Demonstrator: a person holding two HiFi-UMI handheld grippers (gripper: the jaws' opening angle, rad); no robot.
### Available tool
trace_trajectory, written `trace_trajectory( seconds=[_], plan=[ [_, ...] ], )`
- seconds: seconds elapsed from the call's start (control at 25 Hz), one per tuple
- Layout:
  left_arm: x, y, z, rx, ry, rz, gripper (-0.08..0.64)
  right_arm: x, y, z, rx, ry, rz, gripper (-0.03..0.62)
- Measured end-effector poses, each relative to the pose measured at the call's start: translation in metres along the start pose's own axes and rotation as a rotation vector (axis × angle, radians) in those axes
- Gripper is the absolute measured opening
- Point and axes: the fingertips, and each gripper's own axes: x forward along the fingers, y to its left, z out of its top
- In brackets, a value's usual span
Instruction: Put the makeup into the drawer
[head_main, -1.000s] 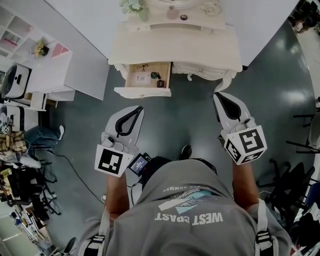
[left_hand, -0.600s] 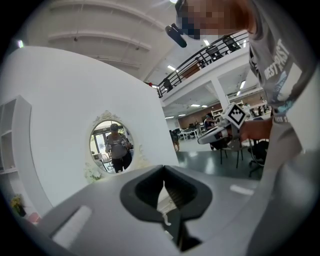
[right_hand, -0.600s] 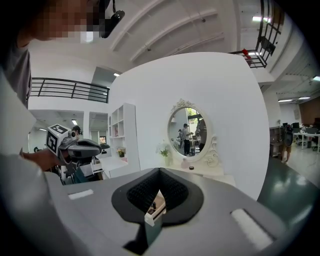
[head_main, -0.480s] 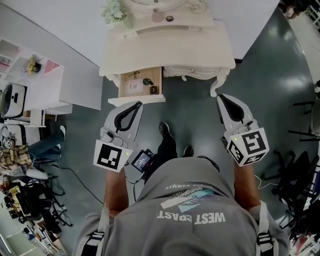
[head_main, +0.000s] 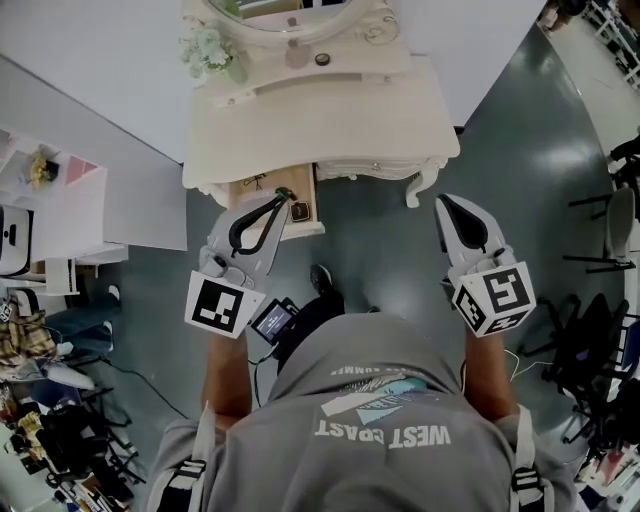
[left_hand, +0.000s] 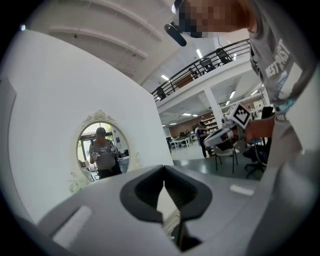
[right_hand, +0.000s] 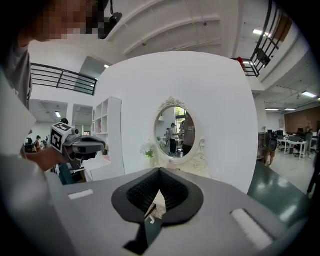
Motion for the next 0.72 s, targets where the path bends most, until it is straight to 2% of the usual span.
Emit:
trace_trajectory(
  seconds=[0.4, 0.72],
  plan=[
    [0.02, 0.106, -0.033, -0.031, -0.026, -0.028, 0.002, 0.1, 0.024, 0.035, -0.032, 0.017, -0.035, 0.002],
    [0.026, 0.16, -0.05, -0.042, -0.046, -0.042, 0.002, 0.154, 0.033, 0.048, -0.064, 0.044, -0.055, 0.002]
  ],
)
